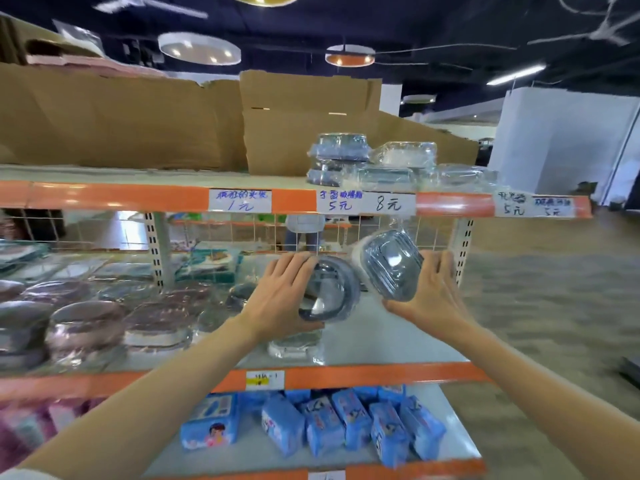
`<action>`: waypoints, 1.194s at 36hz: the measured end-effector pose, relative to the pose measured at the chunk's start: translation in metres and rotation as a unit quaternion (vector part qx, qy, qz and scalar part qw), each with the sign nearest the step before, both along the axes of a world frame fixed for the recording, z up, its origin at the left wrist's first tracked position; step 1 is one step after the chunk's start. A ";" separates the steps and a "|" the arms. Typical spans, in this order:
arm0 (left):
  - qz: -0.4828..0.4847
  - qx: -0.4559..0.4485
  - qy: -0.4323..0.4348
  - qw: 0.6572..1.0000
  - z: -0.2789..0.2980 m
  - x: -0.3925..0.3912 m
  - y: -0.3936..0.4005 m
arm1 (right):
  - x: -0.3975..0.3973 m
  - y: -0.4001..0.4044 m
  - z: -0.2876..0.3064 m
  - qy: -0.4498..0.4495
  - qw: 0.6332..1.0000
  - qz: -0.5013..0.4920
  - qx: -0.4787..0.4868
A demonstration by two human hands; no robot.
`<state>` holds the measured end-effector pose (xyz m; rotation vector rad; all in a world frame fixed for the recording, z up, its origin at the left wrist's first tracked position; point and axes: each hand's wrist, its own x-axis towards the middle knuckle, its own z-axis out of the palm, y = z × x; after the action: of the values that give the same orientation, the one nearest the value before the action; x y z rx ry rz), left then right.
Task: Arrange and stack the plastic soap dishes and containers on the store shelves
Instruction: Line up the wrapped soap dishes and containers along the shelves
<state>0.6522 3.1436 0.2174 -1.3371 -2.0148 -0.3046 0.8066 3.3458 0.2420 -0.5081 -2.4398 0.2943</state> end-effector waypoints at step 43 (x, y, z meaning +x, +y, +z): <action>0.079 -0.257 -0.300 0.915 -0.092 -0.142 0.056 | -0.270 0.033 -0.094 -0.323 0.929 0.125 -0.130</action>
<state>0.5104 3.1995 0.1257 -1.4945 -2.8529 -0.1135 0.5363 3.3790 0.1482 -0.4528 -3.1398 0.6487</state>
